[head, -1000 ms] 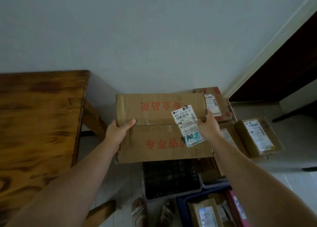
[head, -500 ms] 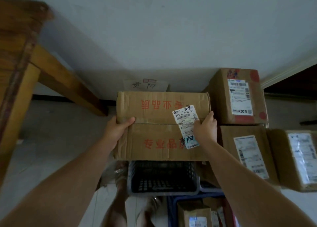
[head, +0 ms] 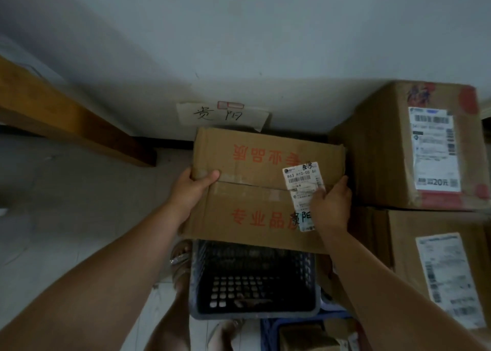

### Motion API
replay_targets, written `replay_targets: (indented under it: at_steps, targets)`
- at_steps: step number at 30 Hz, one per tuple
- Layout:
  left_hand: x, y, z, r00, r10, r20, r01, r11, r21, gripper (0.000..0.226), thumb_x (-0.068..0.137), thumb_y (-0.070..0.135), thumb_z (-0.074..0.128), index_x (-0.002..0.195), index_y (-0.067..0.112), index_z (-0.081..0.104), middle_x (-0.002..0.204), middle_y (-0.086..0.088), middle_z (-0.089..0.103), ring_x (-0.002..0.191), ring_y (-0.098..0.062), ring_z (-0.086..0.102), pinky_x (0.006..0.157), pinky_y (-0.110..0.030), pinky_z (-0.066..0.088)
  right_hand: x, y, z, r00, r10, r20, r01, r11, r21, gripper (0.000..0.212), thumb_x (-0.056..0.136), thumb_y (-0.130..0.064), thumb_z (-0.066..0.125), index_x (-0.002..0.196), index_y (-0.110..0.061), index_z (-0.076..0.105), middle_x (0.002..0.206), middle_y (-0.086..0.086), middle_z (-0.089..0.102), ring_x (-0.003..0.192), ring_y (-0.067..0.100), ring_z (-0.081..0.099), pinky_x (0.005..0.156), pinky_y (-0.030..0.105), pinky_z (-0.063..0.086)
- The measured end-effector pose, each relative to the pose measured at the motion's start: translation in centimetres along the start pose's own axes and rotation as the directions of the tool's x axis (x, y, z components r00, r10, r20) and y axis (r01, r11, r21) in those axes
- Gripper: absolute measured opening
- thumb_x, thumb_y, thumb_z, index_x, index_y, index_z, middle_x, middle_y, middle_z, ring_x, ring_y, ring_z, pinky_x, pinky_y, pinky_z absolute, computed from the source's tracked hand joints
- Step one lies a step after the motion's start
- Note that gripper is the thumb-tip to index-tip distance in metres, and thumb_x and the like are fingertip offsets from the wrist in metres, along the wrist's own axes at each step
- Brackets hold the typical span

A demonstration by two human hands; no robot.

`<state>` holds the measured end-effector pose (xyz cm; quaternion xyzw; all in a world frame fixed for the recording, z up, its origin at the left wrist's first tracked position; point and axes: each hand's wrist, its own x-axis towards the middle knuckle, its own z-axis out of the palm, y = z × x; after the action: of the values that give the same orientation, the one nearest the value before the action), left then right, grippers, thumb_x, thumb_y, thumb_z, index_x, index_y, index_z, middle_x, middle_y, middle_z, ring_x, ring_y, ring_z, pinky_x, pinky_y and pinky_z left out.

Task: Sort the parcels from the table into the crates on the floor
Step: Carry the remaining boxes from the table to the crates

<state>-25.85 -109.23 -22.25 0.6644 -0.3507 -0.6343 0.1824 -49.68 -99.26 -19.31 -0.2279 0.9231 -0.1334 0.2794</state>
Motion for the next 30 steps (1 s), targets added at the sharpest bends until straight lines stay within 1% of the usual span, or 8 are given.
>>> replay_targets:
  at_steps: [3,7,15,17,21,23,27,30]
  targets:
    - [1.6,0.2,1.0,0.999,0.034,-0.008,-0.034,0.999,-0.005,0.023,0.081,0.03,0.072,0.099,0.024,0.058,0.087,0.009,0.066,0.076,-0.006,0.063,0.059,-0.022,0.047,1.9,-0.1,1.0,0.998,-0.013,-0.057,0.012,0.999,-0.031,0.064,0.1,-0.022,0.041,0.151,-0.004,0.008,0.151,0.022,0.024,0.137,0.037,0.028,0.11,0.046,0.029]
    - [2.0,-0.2,1.1,1.0,0.026,-0.014,-0.026,0.999,-0.031,0.026,0.082,0.027,0.071,0.104,0.018,0.059,0.095,0.001,0.067,0.083,-0.014,0.064,0.072,-0.027,0.05,2.7,-0.1,1.7,0.996,-0.005,-0.09,0.002,0.999,-0.038,0.062,0.099,-0.02,0.041,0.151,-0.004,0.011,0.15,0.023,0.025,0.137,0.038,0.027,0.111,0.046,0.026]
    - [2.5,-0.4,0.9,0.999,0.031,0.018,-0.029,0.993,-0.111,0.016,0.083,0.025,0.07,0.097,0.024,0.062,0.094,0.002,0.069,0.084,-0.015,0.067,0.07,-0.029,0.054,2.6,-0.5,2.0,0.975,0.005,-0.223,-0.005,1.0,0.0,0.06,0.097,-0.017,0.042,0.15,-0.004,0.017,0.149,0.023,0.028,0.135,0.039,0.029,0.109,0.044,0.025]
    - [2.9,-0.8,0.8,1.0,0.018,0.0,-0.018,0.997,-0.081,0.02,0.083,0.027,0.07,0.101,0.022,0.061,0.094,0.002,0.069,0.082,-0.012,0.067,0.067,-0.027,0.052,2.5,-0.6,2.2,0.979,0.008,-0.202,-0.006,1.0,0.01,0.06,0.097,-0.017,0.042,0.15,-0.006,0.016,0.149,0.021,0.027,0.135,0.037,0.029,0.11,0.046,0.025]
    - [4.0,-2.4,0.5,0.995,0.026,-0.092,-0.027,1.0,-0.009,0.031,0.083,0.03,0.069,0.111,0.019,0.06,0.102,-0.002,0.067,0.091,-0.018,0.064,0.078,-0.03,0.05,3.5,-1.0,3.3,0.984,-0.057,-0.168,0.062,0.998,0.028,0.06,0.098,-0.017,0.044,0.151,-0.007,0.016,0.15,0.019,0.026,0.137,0.035,0.028,0.111,0.043,0.025]
    - [4.6,-3.1,0.6,0.992,0.054,-0.113,-0.05,0.998,0.038,0.039,0.082,0.034,0.07,0.117,0.018,0.06,0.105,-0.001,0.066,0.093,-0.017,0.063,0.077,-0.028,0.05,4.3,-0.7,3.9,0.983,-0.08,-0.163,0.084,0.996,0.021,0.06,0.098,-0.018,0.044,0.15,-0.006,0.017,0.15,0.02,0.027,0.137,0.035,0.028,0.111,0.042,0.025]
    - [6.1,-3.6,1.6,0.985,0.102,-0.135,-0.072,0.975,0.211,0.047,0.082,0.039,0.069,0.12,0.012,0.058,0.117,-0.009,0.064,0.106,-0.026,0.06,0.092,-0.04,0.048,5.9,0.8,5.2,0.99,-0.069,-0.125,0.067,0.998,-0.016,0.06,0.099,-0.021,0.043,0.151,-0.006,0.015,0.148,0.021,0.028,0.136,0.035,0.031,0.11,0.043,0.028]
    - [6.8,-4.4,2.3,0.967,0.155,-0.199,-0.105,0.964,0.243,0.045,0.082,0.036,0.069,0.119,0.012,0.058,0.117,-0.008,0.064,0.106,-0.023,0.059,0.09,-0.033,0.046,7.0,1.0,6.6,0.988,-0.073,-0.138,0.075,0.997,0.013,0.061,0.099,-0.023,0.045,0.151,-0.007,0.017,0.148,0.02,0.029,0.135,0.035,0.033,0.11,0.042,0.029]
